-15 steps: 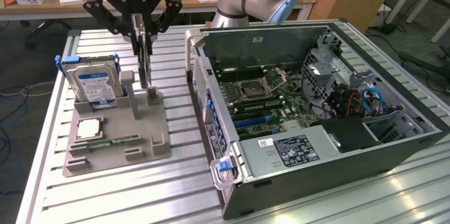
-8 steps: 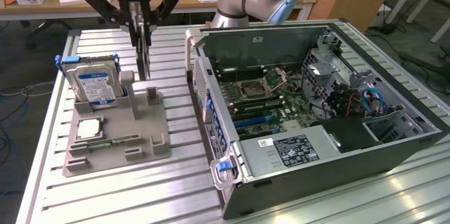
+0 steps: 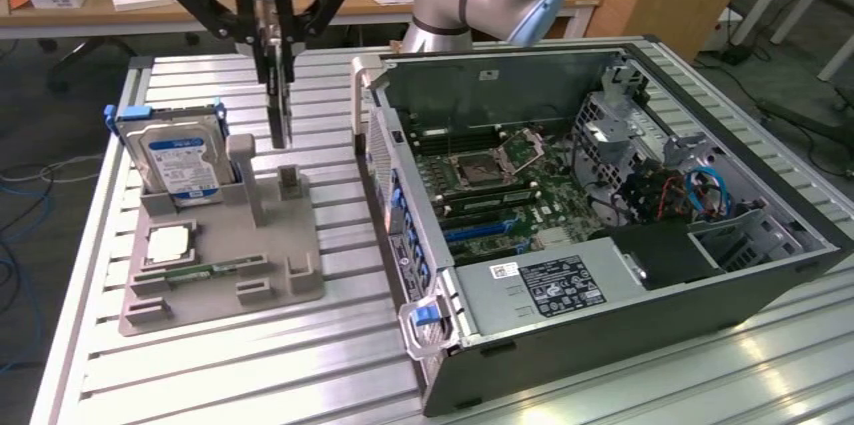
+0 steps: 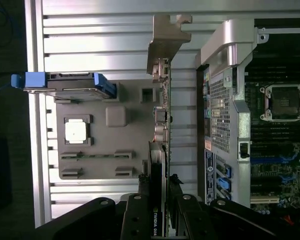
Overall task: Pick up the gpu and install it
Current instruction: 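Pick up the gpu and move the gpu toward the slot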
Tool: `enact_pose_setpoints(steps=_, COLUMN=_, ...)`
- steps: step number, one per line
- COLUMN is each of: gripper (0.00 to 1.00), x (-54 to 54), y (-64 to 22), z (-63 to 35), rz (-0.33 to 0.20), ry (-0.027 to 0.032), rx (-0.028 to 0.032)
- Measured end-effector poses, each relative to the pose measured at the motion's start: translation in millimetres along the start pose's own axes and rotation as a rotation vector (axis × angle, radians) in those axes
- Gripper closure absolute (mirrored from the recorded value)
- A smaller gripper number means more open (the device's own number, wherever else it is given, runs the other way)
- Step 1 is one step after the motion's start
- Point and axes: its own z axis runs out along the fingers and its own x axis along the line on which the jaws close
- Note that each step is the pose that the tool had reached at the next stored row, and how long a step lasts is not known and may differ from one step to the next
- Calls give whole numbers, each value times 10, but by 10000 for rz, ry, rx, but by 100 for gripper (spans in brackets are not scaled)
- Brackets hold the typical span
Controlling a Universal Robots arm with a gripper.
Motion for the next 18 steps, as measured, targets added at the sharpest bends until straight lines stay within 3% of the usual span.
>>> enact_pose_setpoints(steps=18, gripper=74, x=-625, y=27, z=-6, rz=1, ry=51, rx=-1)
